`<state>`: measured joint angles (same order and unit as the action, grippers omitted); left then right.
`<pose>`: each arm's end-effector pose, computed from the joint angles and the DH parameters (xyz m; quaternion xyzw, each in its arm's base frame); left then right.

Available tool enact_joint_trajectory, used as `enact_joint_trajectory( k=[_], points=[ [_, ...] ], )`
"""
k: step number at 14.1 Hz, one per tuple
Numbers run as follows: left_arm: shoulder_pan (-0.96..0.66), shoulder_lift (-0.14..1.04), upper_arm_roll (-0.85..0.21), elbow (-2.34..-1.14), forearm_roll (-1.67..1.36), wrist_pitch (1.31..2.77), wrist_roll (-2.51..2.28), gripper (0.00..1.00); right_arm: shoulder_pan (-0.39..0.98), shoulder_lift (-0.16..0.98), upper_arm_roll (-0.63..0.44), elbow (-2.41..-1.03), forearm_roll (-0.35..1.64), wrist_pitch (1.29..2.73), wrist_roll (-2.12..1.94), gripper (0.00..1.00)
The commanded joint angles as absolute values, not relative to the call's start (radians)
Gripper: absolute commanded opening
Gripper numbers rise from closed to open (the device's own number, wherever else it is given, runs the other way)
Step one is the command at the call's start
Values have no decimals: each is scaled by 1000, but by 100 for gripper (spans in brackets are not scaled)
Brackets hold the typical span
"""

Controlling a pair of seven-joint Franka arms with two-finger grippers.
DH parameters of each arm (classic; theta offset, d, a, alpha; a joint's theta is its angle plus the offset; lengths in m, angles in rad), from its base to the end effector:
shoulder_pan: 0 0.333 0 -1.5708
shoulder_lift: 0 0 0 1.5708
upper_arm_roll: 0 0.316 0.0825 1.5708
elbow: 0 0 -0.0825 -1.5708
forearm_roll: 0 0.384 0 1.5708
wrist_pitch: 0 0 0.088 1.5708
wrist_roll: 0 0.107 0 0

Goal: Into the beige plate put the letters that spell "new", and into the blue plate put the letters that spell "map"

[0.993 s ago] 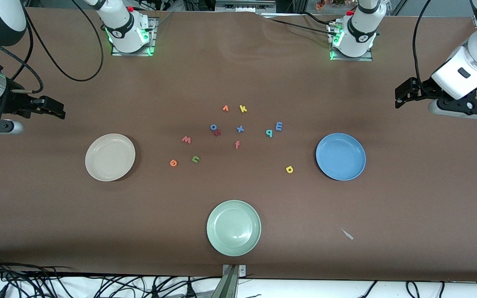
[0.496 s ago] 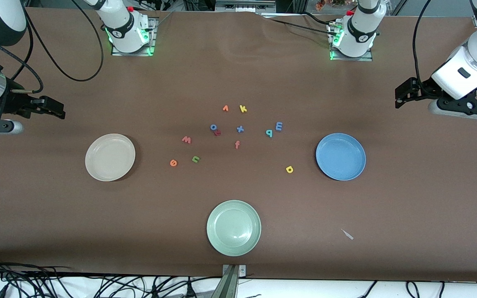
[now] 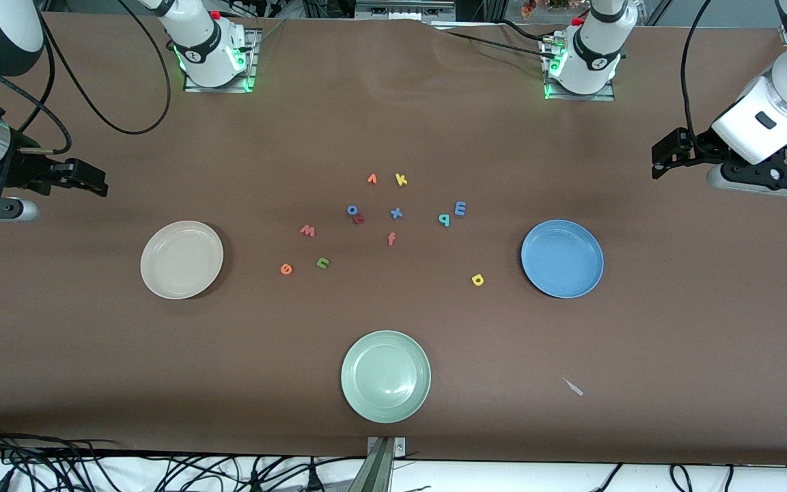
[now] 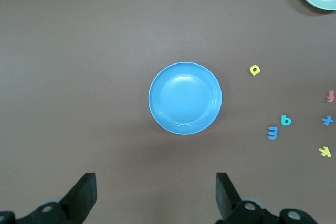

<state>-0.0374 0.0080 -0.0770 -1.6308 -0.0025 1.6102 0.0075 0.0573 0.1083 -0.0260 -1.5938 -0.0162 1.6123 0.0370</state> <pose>0.5550 -0.0639 0.5951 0.9980 -0.0608 -0.0144 0.0008 0.5855 0.0174 0.5553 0.9989 -0.0021 -0.0445 0.0110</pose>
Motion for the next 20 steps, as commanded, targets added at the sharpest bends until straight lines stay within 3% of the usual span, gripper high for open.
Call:
enact_joint_trajectory(
  k=[1,7,10,17,20],
  points=[
    [-37,6,-83,-1626,20,1608,0,100,52,113,-25,-1603,-9,1626,40,100],
    [-69,73,-116,-1623,23,1595,0,100,152,213,-12,-1594,-5,1722,41,100],
    [-142,196,-167,-1621,17,1626,-78,100,189,317,-3,-1588,29,1779,28,100],
    [-331,435,-172,-1624,-4,1765,-199,100,316,512,-3,-1623,66,2051,227,100],
    [-388,498,-170,-1647,-9,1874,-219,100,337,514,-3,-1774,66,2292,291,100]
  ],
)
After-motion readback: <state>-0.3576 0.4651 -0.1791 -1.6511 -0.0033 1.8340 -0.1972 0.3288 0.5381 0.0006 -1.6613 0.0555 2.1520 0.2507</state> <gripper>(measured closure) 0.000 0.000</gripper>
